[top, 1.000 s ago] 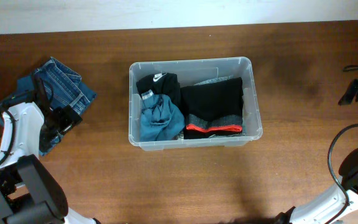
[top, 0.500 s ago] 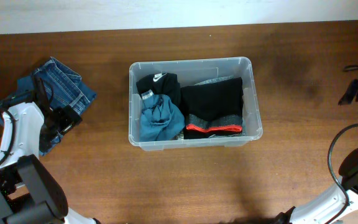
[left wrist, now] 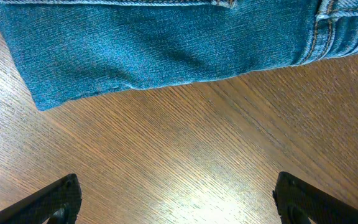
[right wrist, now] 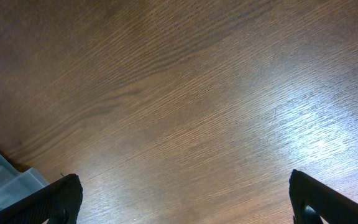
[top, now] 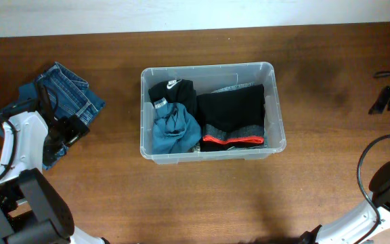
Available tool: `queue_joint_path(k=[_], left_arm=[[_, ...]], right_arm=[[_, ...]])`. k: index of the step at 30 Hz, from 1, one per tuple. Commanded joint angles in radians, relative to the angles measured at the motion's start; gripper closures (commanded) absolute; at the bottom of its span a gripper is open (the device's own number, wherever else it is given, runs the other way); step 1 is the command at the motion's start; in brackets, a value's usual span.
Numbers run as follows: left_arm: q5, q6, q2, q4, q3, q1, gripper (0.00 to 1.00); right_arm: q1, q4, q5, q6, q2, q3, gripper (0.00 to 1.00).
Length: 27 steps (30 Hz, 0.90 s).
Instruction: Pack container
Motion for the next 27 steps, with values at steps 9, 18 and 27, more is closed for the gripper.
queue_joint_path(k=[9, 18, 27], left_arm=[[-0.01, 0.005, -0.006, 0.002, -0.003, 0.004, 0.01], [-0.01, 0.005, -0.006, 0.002, -0.003, 0.004, 0.0], [-0.052, 0.005, -0.006, 0.276, -0.003, 0.004, 0.01]], right_arm=[[0.0, 0.0, -0.005, 0.001, -0.006, 0.0, 0.02], [0.0, 0.0, -0.005, 0.001, -0.006, 0.0, 0.02], [0.0, 0.0, -0.005, 0.001, -0.006, 0.0, 0.02]])
